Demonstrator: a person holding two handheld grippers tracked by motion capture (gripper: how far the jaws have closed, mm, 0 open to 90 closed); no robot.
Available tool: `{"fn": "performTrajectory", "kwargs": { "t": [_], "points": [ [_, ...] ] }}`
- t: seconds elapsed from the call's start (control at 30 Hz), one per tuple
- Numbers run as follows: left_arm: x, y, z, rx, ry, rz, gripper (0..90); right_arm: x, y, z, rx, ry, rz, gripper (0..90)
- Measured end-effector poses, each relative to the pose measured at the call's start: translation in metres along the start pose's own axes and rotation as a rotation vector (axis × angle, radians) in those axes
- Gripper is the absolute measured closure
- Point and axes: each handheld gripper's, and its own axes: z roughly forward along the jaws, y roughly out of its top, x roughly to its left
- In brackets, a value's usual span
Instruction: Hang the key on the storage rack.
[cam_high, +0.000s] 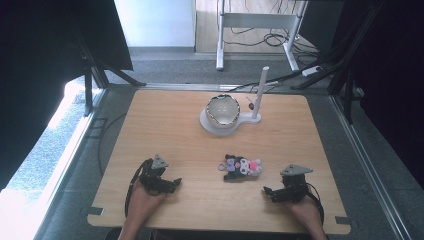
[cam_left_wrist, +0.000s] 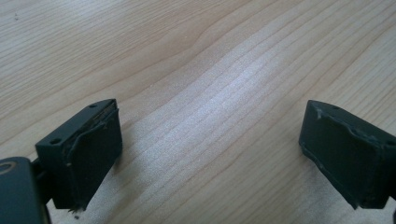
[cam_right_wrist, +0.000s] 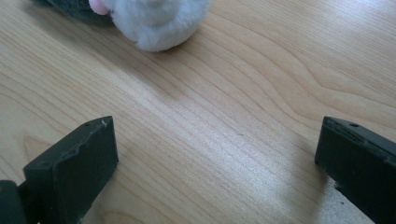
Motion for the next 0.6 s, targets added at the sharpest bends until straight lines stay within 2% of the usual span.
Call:
{"fn": "performTrajectory", "kwargs": {
  "t": [0.17,0.6],
  "points": [
    [0.0,0.0,0.0,0.0,0.0,0.0,5.8,-0.0004,0.0007,0.0004,0.002,0.004,-0.002,0.0],
    [0.0,0.0,0.0,0.0,0.0,0.0,5.8,-0.0018,0.0071,-0.002,0.055,0.026,-0.03,1.2]
  ]
}}
